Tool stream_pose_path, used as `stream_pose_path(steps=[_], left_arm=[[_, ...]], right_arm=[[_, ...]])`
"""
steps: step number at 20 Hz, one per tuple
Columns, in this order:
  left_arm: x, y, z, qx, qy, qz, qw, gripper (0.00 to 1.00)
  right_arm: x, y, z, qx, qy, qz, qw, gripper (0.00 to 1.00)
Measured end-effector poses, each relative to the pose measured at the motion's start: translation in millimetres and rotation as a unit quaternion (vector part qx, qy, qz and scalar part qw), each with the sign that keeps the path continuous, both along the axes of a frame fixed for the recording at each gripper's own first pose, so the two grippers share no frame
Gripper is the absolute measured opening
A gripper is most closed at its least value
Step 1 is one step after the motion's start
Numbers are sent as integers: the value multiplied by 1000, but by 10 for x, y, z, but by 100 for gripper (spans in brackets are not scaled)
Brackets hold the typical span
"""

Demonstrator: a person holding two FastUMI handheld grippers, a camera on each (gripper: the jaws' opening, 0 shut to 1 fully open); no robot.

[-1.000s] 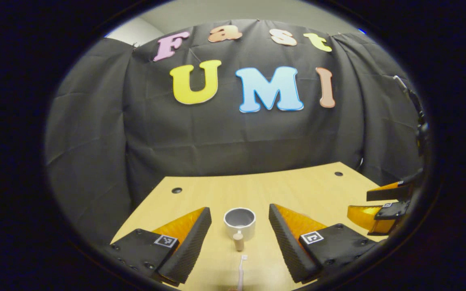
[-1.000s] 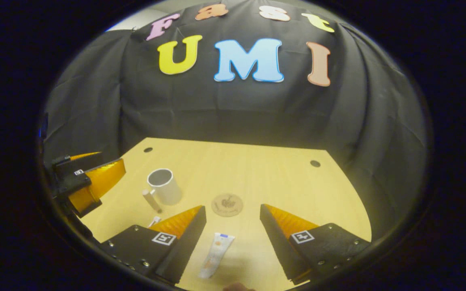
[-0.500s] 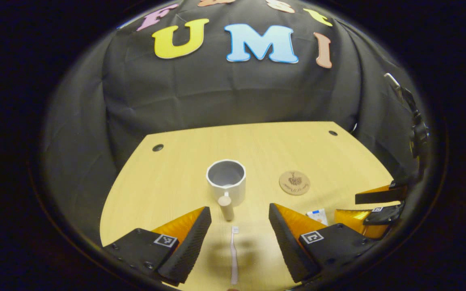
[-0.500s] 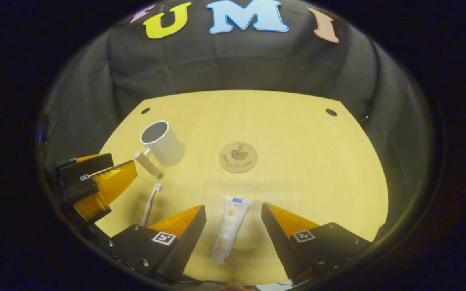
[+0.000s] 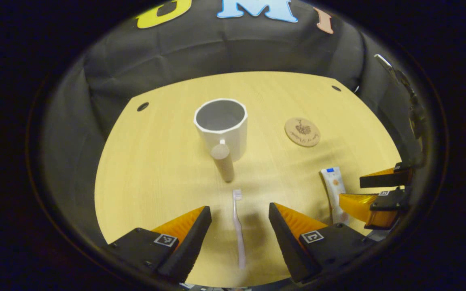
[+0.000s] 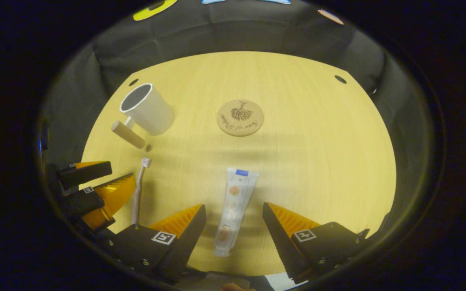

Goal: Put the toothbrush and toothpaste on the desktop into the cup, then pick up the cup and place it on the coaster on the desktop.

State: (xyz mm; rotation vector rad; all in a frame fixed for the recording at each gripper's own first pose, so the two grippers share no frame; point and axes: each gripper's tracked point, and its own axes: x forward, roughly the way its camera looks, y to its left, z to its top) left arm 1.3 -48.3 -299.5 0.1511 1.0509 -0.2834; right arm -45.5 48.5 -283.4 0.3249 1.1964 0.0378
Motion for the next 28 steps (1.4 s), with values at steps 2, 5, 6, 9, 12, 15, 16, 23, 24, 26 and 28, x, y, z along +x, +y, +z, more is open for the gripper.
stream_pose_path(steps=[2,5,6,9,12,15,16,23,24,26,28], left_arm=[[-82,39,-112,5,32,-1,999,95],[-221,113,-273,17,90,2,996,96],[-230,111,-307,17,101,4,995,96],[-261,175,-396,21,125,12,992,100],[-295,173,-451,17,142,20,990,96],[-352,207,-484,16,157,25,987,96],[-366,225,-490,16,162,25,986,96],[-347,242,-517,29,167,25,985,80],[-351,224,-519,29,166,24,985,70],[-346,213,-517,29,166,23,985,65],[-337,202,-519,28,165,21,986,52]], right_arm=[[-12,9,-51,4,18,-3,1000,90],[-19,19,-142,-1,39,1,999,90],[-30,28,-162,0,46,5,999,90],[-36,57,-231,-2,59,14,998,90],[-20,74,-272,-2,68,17,998,90],[-20,103,-322,1,78,18,997,90],[-20,111,-334,2,82,20,996,90],[-75,186,-415,4,99,32,995,88],[-78,195,-427,4,101,33,994,84],[-89,187,-434,0,101,31,994,73],[-95,164,-448,-7,102,28,994,65]])
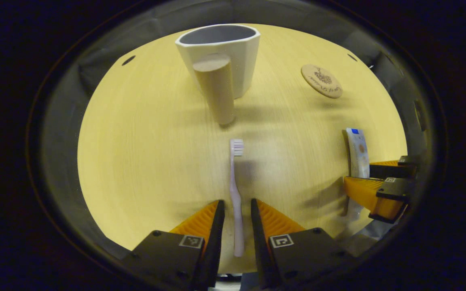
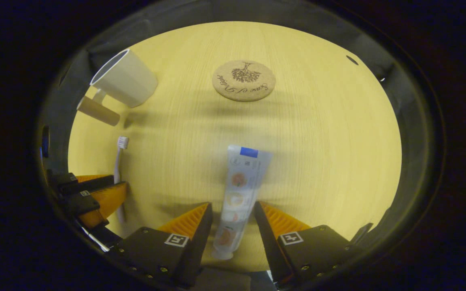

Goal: Put the toothbrush and toothpaste on the desktop into the cup, then pick up the cup and place it on the coaster on the desktop.

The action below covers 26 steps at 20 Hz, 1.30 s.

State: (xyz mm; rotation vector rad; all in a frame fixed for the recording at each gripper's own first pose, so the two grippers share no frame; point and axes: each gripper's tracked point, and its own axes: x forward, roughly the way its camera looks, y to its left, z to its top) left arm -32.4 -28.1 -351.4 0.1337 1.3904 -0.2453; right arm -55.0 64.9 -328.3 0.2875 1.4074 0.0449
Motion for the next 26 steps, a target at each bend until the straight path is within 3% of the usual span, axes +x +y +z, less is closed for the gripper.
stream_pose_path(steps=[3,4,5,6,8,9,12,14,21,26], left_arm=[[7,-10,-9,-4,-3,-3,1000,35],[3,7,5,0,-3,-8,1000,35],[19,13,-14,0,-4,-1,1000,17],[25,19,15,-1,-5,-6,1000,15],[26,18,27,-6,-10,-10,1000,16],[3,32,23,-7,-11,-13,1000,12],[17,23,44,-9,-17,-18,1000,14],[10,26,44,-11,-30,-23,999,8],[31,65,285,-40,-88,8,995,8],[19,183,604,-52,-131,31,990,8]], right_arm=[[15,-26,-15,-3,-3,-9,1000,59],[8,-35,-6,-1,-1,-7,1000,54],[4,-70,-15,-3,-1,-16,1000,50],[5,-45,-40,1,1,-19,1000,37],[9,-81,-8,8,-3,-22,1000,37],[-14,-54,-3,16,-1,-26,1000,29],[-14,-72,20,35,-11,-39,999,29],[2,-45,14,55,-14,-43,997,21],[51,-1,224,79,-72,-56,993,21],[135,63,528,73,-140,-36,987,20]])
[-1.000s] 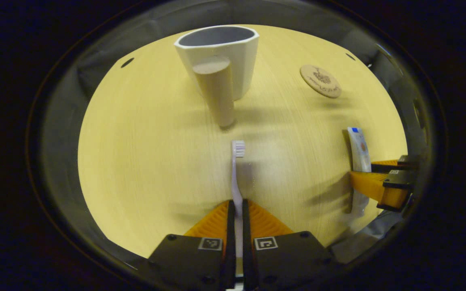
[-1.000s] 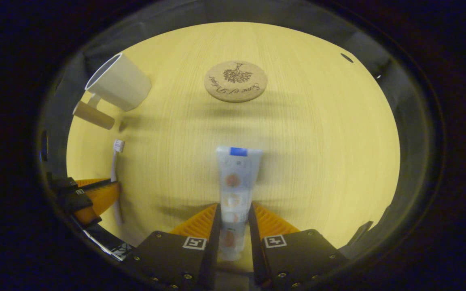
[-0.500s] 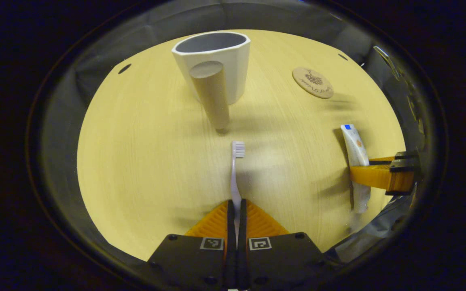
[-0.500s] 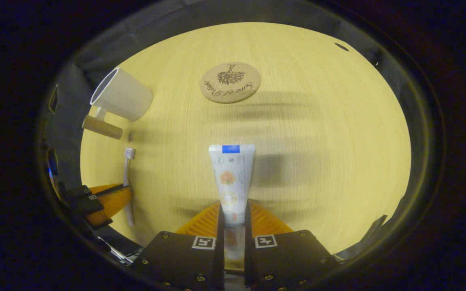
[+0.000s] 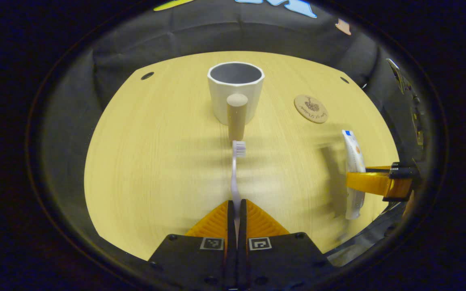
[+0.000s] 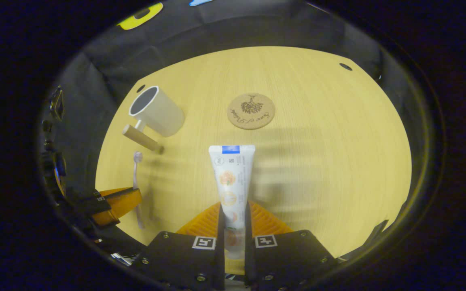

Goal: Put the toothbrush and toothpaste on the desktop into the cup, then pick up the cup and place it on the coaster on the desktop.

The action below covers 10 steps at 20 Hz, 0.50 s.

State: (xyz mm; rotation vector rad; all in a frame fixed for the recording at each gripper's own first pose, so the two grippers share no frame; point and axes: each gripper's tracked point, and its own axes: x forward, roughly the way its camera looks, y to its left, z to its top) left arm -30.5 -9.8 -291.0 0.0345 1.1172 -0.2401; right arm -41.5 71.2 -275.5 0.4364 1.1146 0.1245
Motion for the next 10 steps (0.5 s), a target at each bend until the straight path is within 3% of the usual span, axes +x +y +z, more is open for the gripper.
stream_pose_path(steps=[4,6,7,10], left_arm=[[20,103,357,-24,-43,20,999,8],[41,204,543,-37,-65,31,997,14],[53,254,632,-43,-77,36,995,8],[117,467,923,-58,-117,50,990,8]], right_arm=[[95,44,301,-10,-62,7,998,20],[159,76,459,-9,-90,7,996,20],[198,80,532,-9,-104,7,995,20],[323,41,786,-13,-149,5,989,20]])
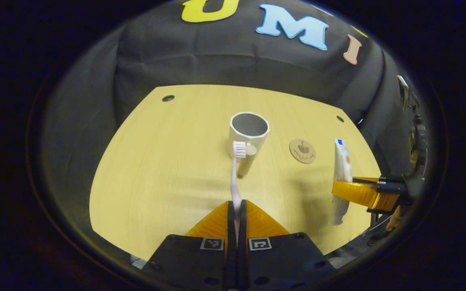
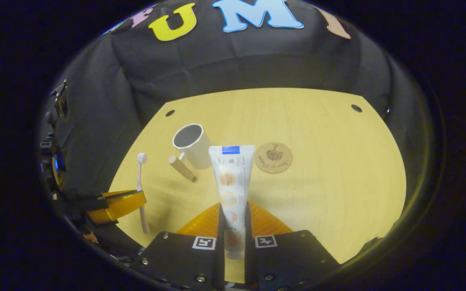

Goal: Put the toothbrush and toothpaste on the desktop into the cup, then pick up the cup and place it on the coaster on the desktop.

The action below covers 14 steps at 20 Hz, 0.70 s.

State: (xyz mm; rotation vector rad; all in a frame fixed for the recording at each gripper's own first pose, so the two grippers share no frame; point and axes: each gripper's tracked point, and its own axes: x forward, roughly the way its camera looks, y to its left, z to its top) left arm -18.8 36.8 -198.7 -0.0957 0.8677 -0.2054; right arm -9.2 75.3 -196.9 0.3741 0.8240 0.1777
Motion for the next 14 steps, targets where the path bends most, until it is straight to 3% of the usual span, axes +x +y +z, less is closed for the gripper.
stream_pose_path(steps=[1,2,5,7,8,10,11,12,14], left_arm=[[13,53,32,-1,-16,3,1000,14],[28,102,92,-1,-31,6,1000,8],[93,128,243,-8,-78,13,997,8],[142,130,312,-17,-103,18,994,14],[161,119,345,-23,-114,21,993,8],[195,180,424,-29,-137,28,990,8],[215,233,485,-33,-148,31,988,14],[258,252,532,-39,-161,34,986,8],[348,257,599,-53,-184,38,981,8]], right_arm=[[42,-13,114,-2,-14,0,1000,20],[95,-11,199,-4,-27,0,1000,20],[241,-1,346,-7,-61,0,998,20],[324,22,441,-7,-79,0,997,20],[369,32,484,-5,-90,1,996,20],[420,46,558,-5,-109,2,994,20],[431,46,599,-4,-118,1,993,20],[460,43,646,-3,-125,0,992,20],[611,75,744,-4,-138,-4,990,20]])
